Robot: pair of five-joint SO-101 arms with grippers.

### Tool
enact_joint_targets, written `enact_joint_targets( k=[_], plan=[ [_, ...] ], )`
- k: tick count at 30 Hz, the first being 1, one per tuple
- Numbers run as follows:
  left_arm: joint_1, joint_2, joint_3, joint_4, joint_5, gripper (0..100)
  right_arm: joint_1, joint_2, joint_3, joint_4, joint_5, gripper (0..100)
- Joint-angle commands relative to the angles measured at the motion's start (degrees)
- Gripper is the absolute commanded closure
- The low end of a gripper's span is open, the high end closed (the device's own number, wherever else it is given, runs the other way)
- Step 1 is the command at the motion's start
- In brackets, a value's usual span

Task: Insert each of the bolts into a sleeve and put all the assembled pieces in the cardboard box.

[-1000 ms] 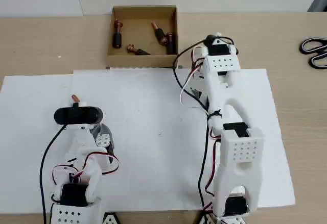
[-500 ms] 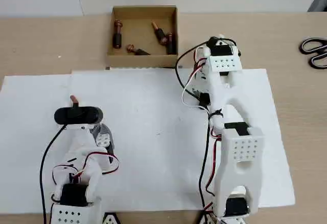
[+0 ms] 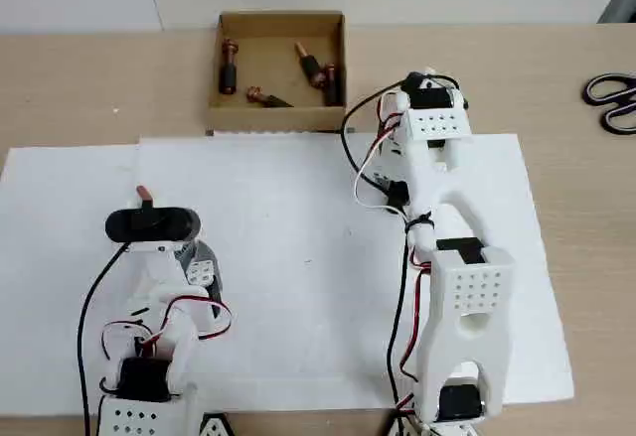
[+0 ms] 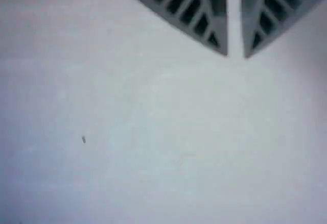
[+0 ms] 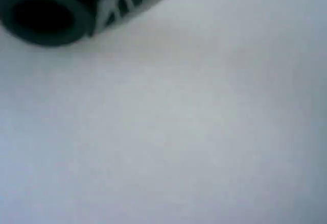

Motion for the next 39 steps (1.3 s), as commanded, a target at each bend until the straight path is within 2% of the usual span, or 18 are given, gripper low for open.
enact_joint_targets(
  k=[1, 8, 21, 25, 31, 39],
  plan=[
    [-0.4, -0.4, -1.0, 0.4, 0.4, 99, -0.1, 0.8, -0.6, 0.7, 0.8, 99.6],
    [-0.4, -0.4, -0.9, 0.4, 0.4, 99, -0.5, -8.0, -5.1, 5.8, 0.9, 99.6],
    [-0.4, -0.4, -0.9, 0.4, 0.3, 99, -1.6, -36.4, -2.7, 9.0, 7.6, 99.6],
    [-0.4, -0.4, -0.9, 0.4, 0.3, 99, -4.0, -49.5, 6.7, 9.5, 8.8, 99.6],
    [-0.4, -0.4, -0.9, 0.4, 0.4, 99, -7.6, -71.8, 31.6, 8.7, 10.0, 99.6],
    [-0.4, -0.4, -0.8, -0.4, 0.4, 99, -5.9, -92.4, 57.6, 5.0, 9.9, 99.5]
  ],
)
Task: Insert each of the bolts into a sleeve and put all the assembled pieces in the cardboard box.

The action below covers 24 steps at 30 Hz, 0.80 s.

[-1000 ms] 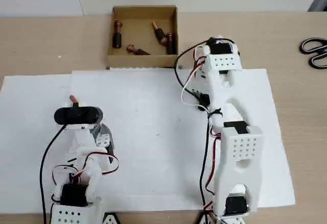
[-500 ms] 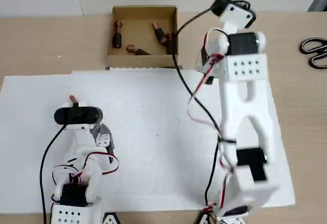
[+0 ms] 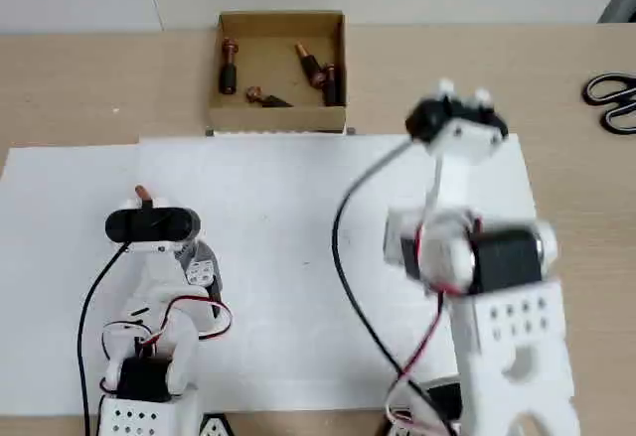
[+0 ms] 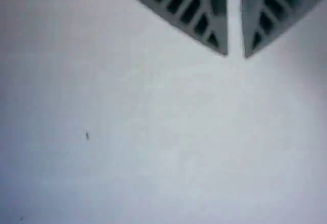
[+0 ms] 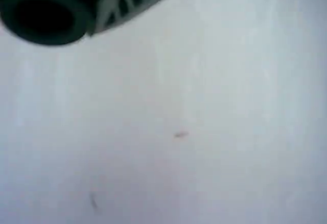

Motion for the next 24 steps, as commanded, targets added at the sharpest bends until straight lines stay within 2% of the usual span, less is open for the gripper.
enact_joint_targets(
  k=[1, 5, 9, 12, 18, 21, 24],
  plan=[
    [-0.4, -0.4, -0.6, -1.4, 0.4, 99, 0.9, -8.6, 9.1, -4.2, 0.5, 99.5],
    [-1.1, 0.0, -2.9, -3.3, 1.4, 99, 1.5, -12.9, 16.6, -7.6, 0.5, 99.5],
    [-2.5, 0.1, -9.3, -0.2, 4.8, 99, 1.9, -14.5, 20.0, -7.9, 0.5, 99.5],
    [-2.6, 0.2, -12.1, 2.5, 4.9, 99, 5.4, -14.7, 20.3, -7.6, 0.5, 99.5],
    [-2.6, 0.4, -16.2, 2.4, 8.1, 99, 10.0, -14.7, 20.3, -7.3, 2.7, 99.5],
    [-2.6, 5.4, -21.8, 2.5, 9.4, 99, 10.2, -14.7, 20.3, -7.3, 2.7, 99.5],
    [-2.6, 17.0, -31.0, 2.6, 11.4, 99, 10.2, -14.7, 20.3, -7.3, 2.7, 99.5]
  ],
)
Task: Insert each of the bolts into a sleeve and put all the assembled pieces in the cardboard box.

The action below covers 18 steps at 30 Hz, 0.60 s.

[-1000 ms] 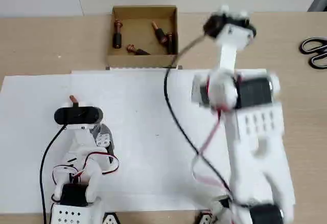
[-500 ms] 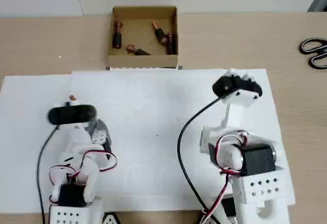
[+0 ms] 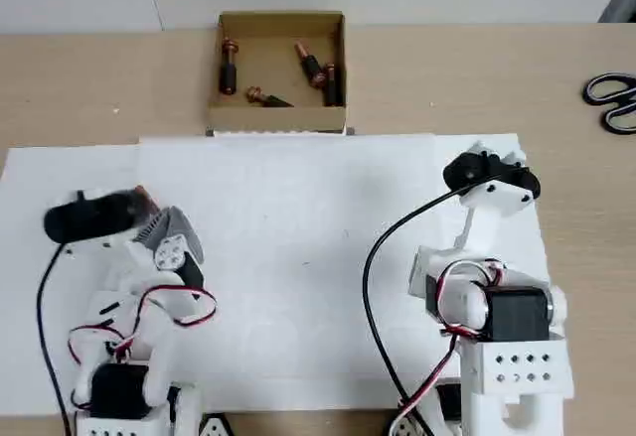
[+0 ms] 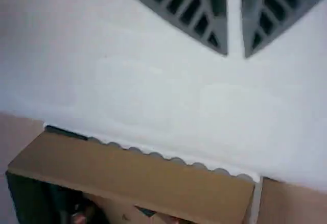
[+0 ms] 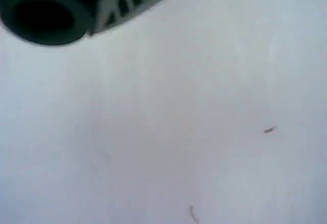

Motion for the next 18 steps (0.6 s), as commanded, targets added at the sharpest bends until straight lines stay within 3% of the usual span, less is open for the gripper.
enact_joint_targets(
  k=[1, 4, 8, 11, 18],
  plan=[
    [-0.4, 14.1, -13.3, 0.1, 2.0, 99, 0.7, -0.8, 0.0, -0.6, 0.5, 99.5],
    [-0.4, 28.9, -26.2, 1.1, 2.8, 99, 0.7, -0.5, 0.0, -0.7, 0.5, 99.5],
    [-1.1, 47.6, -43.3, 9.2, 5.3, 99, 0.7, -0.7, 0.1, -0.7, 0.4, 99.5],
    [-5.3, 60.6, -54.0, 14.3, 8.9, 99, 0.7, -0.8, 0.1, -0.6, 0.4, 99.5],
    [-11.7, 83.3, -72.9, 25.0, 9.2, 99, 0.7, -0.8, 0.1, -0.5, 0.4, 99.5]
  ],
)
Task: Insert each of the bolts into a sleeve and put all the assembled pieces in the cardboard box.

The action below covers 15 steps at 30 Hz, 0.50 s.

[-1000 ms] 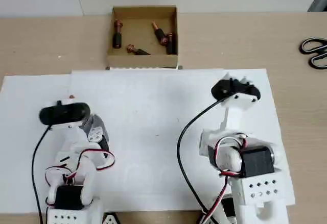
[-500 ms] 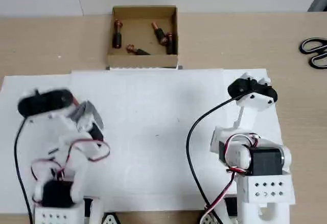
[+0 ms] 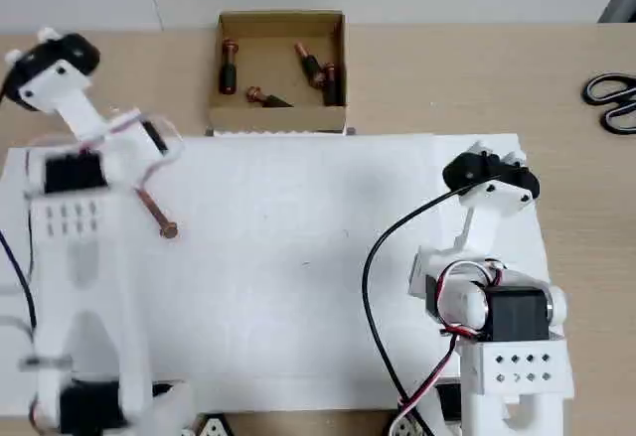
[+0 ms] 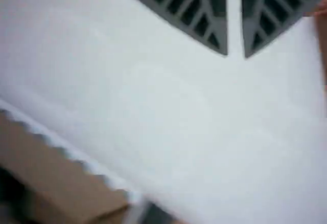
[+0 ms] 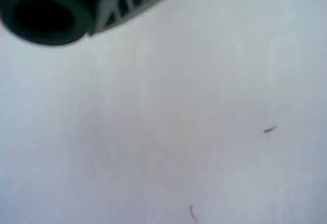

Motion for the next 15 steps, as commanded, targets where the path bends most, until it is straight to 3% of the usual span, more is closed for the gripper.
enact_joint_targets(
  k=[1, 6, 12, 15],
  plan=[
    [-1.3, 8.6, -9.4, 4.7, 0.3, 99, 0.7, -0.8, 0.1, -0.3, 0.4, 99.5],
    [-1.2, 14.1, -11.2, 6.1, -0.2, 98, 0.7, -0.8, 0.1, -0.2, 0.4, 99.5],
    [-1.9, 15.7, -11.2, 6.1, -1.8, 79, 0.7, -0.8, 0.1, -0.2, 0.4, 99.5],
    [-2.8, 16.1, -11.1, 5.7, -2.1, 77, 0.7, -0.9, 0.1, -0.1, 0.4, 99.5]
  ],
)
